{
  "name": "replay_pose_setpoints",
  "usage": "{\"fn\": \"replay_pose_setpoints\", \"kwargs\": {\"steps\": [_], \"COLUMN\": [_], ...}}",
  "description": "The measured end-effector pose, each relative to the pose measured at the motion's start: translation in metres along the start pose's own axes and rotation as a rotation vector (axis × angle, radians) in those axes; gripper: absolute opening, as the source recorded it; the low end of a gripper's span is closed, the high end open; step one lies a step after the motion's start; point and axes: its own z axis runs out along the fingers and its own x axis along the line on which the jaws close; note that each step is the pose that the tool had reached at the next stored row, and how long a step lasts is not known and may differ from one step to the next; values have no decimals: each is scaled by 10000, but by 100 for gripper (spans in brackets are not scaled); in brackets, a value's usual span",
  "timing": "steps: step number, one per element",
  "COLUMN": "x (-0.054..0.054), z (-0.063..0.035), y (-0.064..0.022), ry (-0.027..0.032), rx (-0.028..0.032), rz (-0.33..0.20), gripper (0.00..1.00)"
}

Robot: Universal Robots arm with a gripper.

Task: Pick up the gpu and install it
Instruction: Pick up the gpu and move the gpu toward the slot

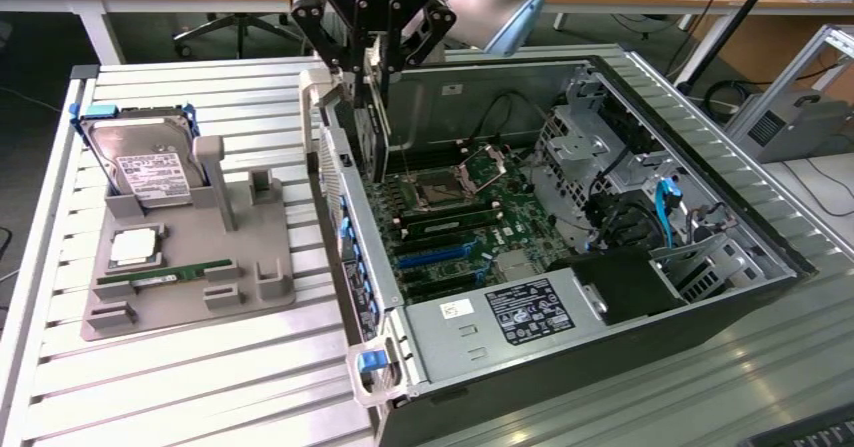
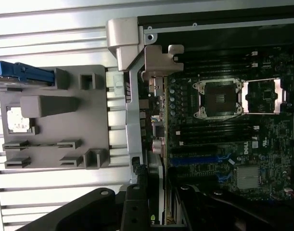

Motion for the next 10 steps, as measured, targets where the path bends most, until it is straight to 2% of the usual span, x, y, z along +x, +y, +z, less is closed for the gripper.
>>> {"fn": "replay_pose_setpoints", "kwargs": {"steps": [10], "x": [-108], "z": [23], "y": [-60], "ry": [-4], "rx": [36], "rz": [0], "gripper": [27]}}
